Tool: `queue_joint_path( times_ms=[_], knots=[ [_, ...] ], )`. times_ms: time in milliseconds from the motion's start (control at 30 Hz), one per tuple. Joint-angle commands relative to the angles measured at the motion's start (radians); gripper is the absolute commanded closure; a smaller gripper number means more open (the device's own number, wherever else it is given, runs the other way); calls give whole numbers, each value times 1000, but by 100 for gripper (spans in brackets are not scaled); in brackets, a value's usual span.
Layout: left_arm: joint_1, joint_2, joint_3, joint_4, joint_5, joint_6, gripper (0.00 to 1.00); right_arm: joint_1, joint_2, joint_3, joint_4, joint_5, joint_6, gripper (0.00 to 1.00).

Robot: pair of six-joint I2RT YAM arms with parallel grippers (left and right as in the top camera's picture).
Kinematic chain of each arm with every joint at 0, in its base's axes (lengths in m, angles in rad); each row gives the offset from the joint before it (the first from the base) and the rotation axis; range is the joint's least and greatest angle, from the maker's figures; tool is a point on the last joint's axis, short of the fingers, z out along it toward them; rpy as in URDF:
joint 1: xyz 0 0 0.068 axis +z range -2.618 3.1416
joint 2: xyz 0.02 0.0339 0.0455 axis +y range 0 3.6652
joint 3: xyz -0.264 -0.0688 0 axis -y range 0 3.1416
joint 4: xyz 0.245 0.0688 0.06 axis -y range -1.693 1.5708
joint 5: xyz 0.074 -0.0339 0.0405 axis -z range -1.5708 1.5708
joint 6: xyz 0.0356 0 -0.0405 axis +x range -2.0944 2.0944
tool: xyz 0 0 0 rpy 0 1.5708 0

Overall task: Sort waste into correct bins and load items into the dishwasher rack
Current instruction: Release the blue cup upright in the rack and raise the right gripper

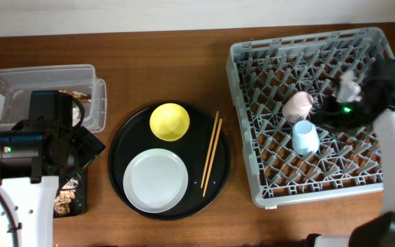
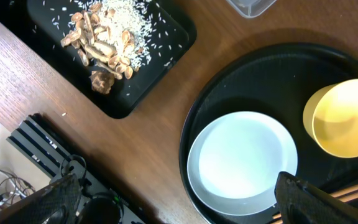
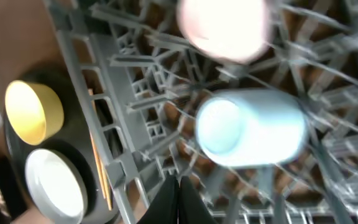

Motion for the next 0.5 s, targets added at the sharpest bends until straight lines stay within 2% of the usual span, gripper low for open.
queue_joint_path(
  times_ms=[0,33,200,267,467],
  knots=[
    [3,-9,6,-1,-3,2,1,67,85,14,34,87,34,96],
    [3,-9,6,-1,-3,2,1,72,120,14,38,145,90,96],
    [3,-9,6,-1,-3,2,1,70,216,14,44,272,156,96],
    [3,-9,6,-1,-3,2,0,70,207,21,19,340,213,96],
    [3,-9,6,-1,-3,2,1,70,99,98,-99,380,237,96]
  ],
)
